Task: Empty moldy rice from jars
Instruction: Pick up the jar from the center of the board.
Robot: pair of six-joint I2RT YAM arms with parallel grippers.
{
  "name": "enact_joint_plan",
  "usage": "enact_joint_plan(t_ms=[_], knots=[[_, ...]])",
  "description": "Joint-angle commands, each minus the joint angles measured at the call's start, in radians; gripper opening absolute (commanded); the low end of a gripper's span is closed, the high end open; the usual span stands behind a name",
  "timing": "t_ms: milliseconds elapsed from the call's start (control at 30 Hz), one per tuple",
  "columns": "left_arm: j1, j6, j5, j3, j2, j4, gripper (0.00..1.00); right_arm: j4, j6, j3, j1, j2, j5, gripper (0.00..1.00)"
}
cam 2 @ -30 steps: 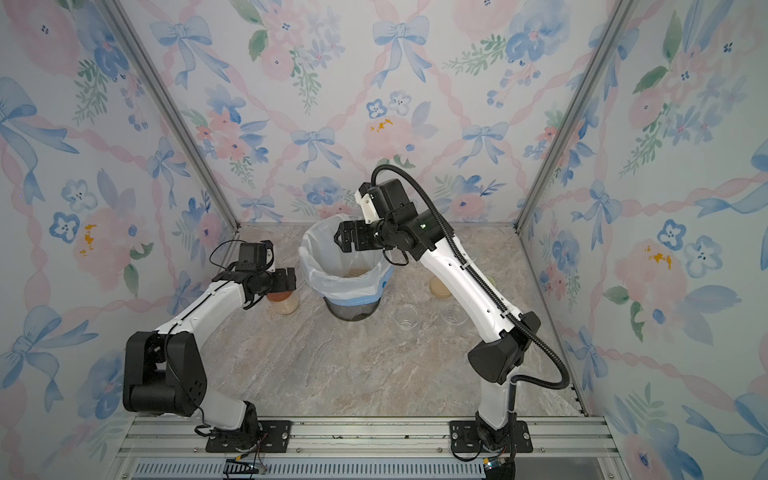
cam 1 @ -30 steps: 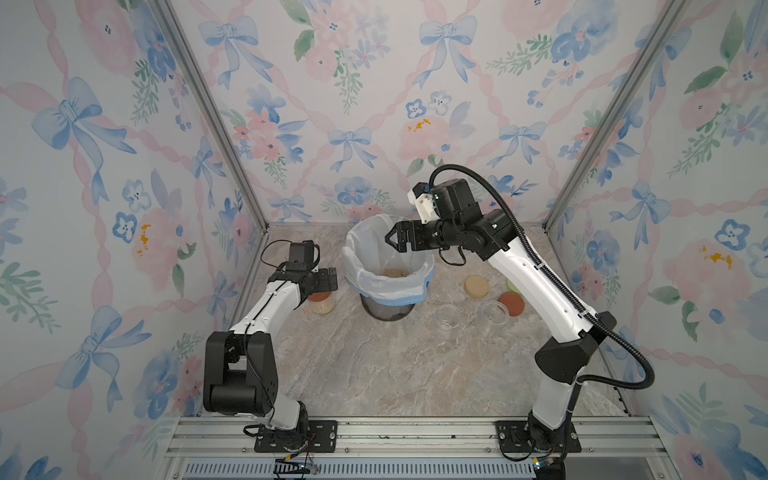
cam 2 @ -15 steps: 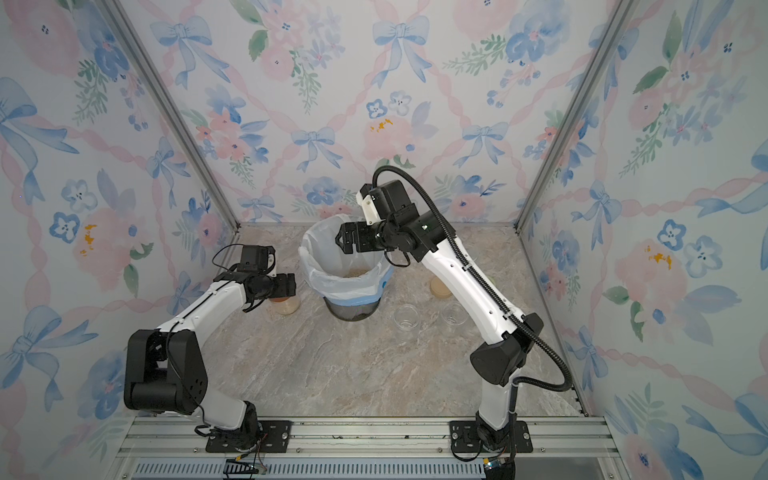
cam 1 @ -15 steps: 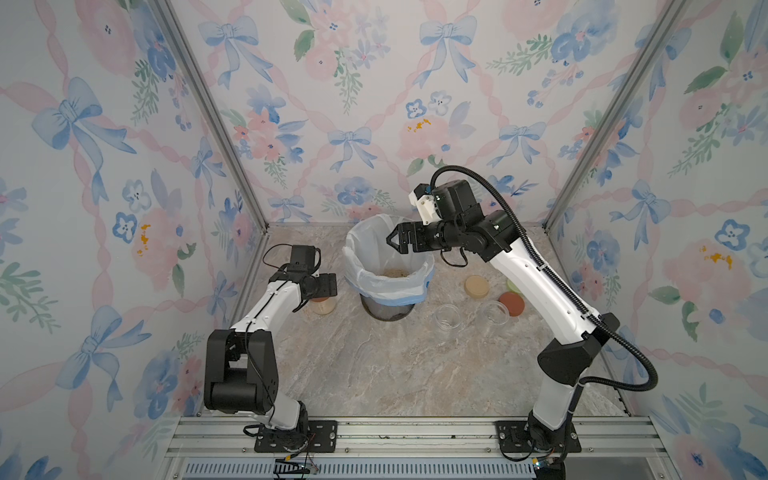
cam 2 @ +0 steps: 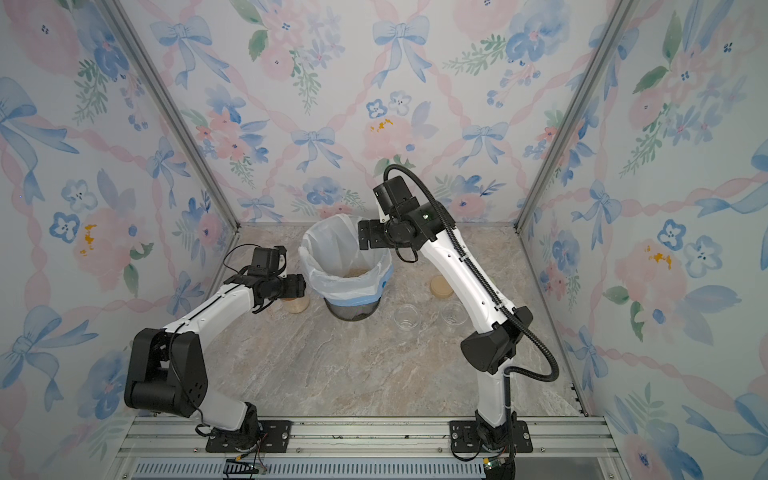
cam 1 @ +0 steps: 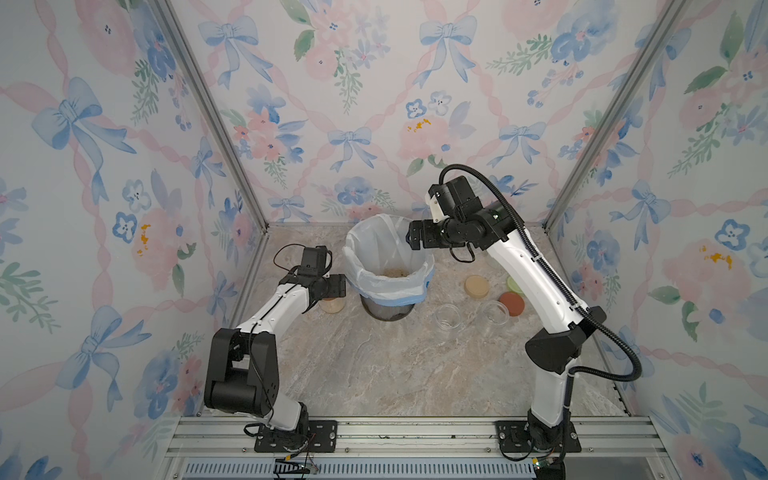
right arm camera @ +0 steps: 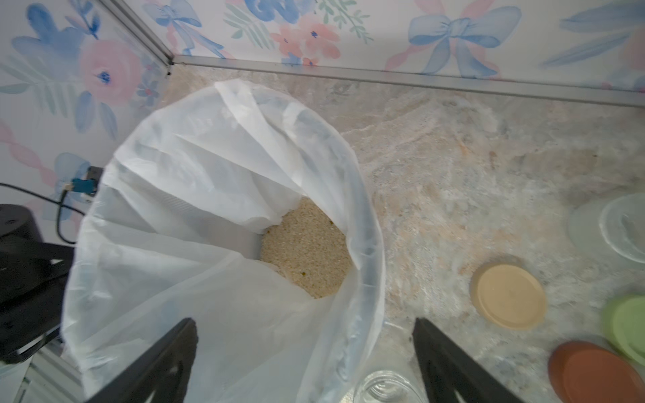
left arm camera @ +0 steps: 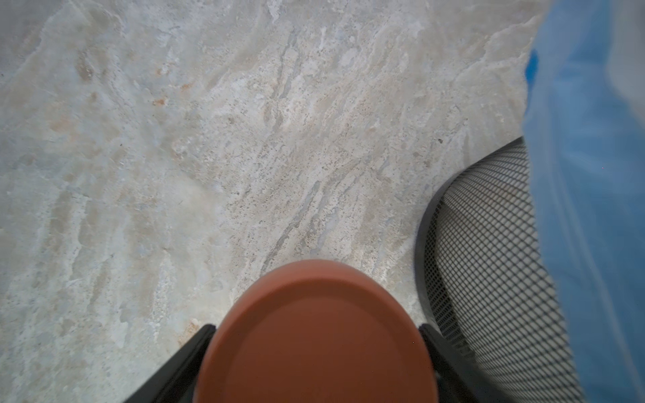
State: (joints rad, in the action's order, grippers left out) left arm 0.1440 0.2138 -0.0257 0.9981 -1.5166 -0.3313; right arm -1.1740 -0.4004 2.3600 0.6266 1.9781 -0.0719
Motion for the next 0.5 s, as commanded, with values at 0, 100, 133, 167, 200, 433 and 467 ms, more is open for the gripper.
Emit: enact_joint_plan(t_ms=[0,100,133,167,200,433,467], knots=[[0.024,0.039,0.039,-0.058,-0.005,-0.075,0.79,-0.084,0.001,0.026,-0.026,0.051,-0.062,0.97],[0.042,0.051,0.044,-0.075,0.01,-0.073,0.79,-0.082,0.015,0.042,-0.046,0.092,-0.065,0.97],[0.048,0.054,0.045,-0.083,0.015,-0.072,0.8,-0.077,0.021,0.049,-0.053,0.107,-0.062,0.98],[0.053,0.059,0.049,-0.089,0.022,-0.072,0.79,-0.073,0.026,0.056,-0.059,0.117,-0.061,0.97],[0.058,0.064,0.053,-0.096,0.028,-0.071,0.8,-0.067,0.031,0.066,-0.063,0.134,-0.056,0.97],[0.105,0.104,0.087,-0.153,0.075,-0.072,0.8,-0.047,0.044,0.205,-0.084,0.275,-0.029,0.98],[0.109,0.112,0.092,-0.161,0.083,-0.071,0.8,-0.036,0.044,0.216,-0.084,0.288,-0.025,0.97]])
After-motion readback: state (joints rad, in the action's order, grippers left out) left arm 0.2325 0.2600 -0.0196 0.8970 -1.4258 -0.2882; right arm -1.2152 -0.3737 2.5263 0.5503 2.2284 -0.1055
